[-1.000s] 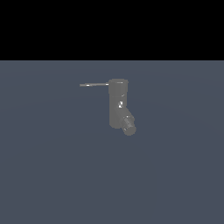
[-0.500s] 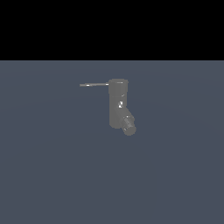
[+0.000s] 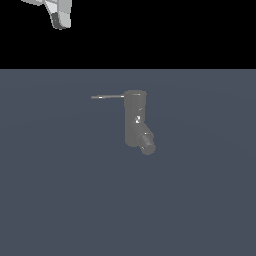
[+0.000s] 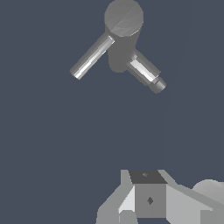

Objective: Turn on the faucet by rotating a designated handle.

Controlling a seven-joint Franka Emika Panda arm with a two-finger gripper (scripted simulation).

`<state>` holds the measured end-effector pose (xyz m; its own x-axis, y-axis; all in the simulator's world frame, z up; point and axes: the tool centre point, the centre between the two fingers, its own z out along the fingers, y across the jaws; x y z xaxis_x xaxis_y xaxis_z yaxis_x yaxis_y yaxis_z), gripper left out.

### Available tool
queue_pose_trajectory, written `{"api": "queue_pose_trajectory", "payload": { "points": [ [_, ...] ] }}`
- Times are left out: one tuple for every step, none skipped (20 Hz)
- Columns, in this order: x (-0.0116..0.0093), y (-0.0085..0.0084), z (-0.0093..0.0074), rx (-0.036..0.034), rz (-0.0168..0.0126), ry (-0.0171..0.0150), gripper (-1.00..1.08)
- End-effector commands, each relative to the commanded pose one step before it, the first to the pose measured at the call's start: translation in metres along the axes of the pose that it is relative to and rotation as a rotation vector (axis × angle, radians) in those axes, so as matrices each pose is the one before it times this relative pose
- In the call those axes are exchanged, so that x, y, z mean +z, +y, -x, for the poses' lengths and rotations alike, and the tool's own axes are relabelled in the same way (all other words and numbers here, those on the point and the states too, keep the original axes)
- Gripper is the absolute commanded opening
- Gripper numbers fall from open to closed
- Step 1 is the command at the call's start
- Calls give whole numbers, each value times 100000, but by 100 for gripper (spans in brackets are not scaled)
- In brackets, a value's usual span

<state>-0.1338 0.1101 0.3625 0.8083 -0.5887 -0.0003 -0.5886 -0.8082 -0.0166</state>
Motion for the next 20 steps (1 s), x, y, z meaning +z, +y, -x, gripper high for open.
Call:
{"api": "queue_pose_trajectory", "payload": {
  "points": [
    [1126, -1234, -719, 5094, -102, -40, -100],
    [434, -476, -284, 1951, -1, -10, -100],
    [431, -472, -283, 1938, 1, -9, -100],
    [427, -468, -282, 1925, 2, -8, -100],
    [424, -464, -281, 1913, 4, -6, -100],
    [421, -461, -281, 1901, 6, -4, -100],
    [418, -457, -280, 1889, 8, -2, -100],
    [416, -454, -280, 1878, 10, 0, -100],
    [413, -451, -280, 1870, 13, 3, -100],
    [411, -448, -280, 1861, 16, 5, -100],
    [410, -446, -280, 1855, 19, 8, -100],
    [409, -444, -281, 1851, 22, 11, -100],
    [408, -443, -282, 1849, 26, 14, -100],
    [408, -442, -283, 1849, 29, 18, -100],
    [409, -442, -285, 1852, 33, 21, -100],
    [410, -443, -287, 1859, 37, 25, -100],
    [413, -444, -290, 1868, 41, 29, -100],
    [416, -447, -294, 1882, 46, 33, -100],
    [420, -450, -298, 1900, 50, 38, -100],
    [424, -455, -302, 1921, 54, 42, -100]
  ]
}}
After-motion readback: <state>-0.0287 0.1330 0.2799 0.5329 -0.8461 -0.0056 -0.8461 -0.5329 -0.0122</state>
